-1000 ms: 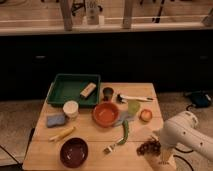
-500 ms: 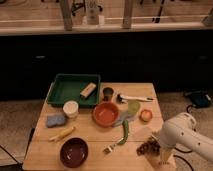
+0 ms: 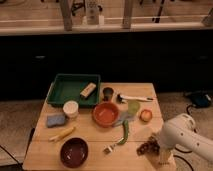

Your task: Place grapes in red bowl

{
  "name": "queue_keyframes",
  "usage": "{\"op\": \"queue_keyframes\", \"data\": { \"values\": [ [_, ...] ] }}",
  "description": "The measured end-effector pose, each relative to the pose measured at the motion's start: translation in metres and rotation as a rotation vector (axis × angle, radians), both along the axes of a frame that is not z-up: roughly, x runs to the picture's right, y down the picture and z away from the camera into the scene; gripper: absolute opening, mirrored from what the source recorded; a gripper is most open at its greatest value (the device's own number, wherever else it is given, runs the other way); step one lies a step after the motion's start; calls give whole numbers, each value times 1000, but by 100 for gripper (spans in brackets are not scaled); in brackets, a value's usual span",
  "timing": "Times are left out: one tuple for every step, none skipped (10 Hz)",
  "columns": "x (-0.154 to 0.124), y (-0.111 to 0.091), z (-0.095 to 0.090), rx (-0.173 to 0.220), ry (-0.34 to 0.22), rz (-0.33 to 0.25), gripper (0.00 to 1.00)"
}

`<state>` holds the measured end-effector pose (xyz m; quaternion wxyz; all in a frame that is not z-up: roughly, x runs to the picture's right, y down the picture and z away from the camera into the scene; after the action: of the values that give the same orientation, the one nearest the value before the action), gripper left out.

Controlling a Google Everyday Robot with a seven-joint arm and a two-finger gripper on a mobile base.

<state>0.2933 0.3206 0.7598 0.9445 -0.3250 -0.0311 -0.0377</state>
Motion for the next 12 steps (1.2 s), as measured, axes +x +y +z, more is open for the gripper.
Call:
{"op": "queue_keyframes", "data": {
  "values": [
    [0, 1, 1, -1, -2, 1, 80],
    [0, 1, 2, 1, -3, 0, 80],
    [0, 1, 2, 1, -4, -1, 79],
    [1, 2, 3, 2, -5, -2, 76],
    [1, 2, 3, 2, -6, -2, 73],
    [2, 3, 4, 3, -7, -1, 67],
    [3, 4, 4, 4, -8, 0, 53],
    [3, 4, 4, 4, -10, 2, 45],
    [4, 4, 4, 6, -10, 2, 37],
    [5, 4, 5, 10, -11, -2, 25],
    [5, 4, 4, 10, -10, -3, 13],
    [6, 4, 3, 10, -9, -2, 5]
  ]
}}
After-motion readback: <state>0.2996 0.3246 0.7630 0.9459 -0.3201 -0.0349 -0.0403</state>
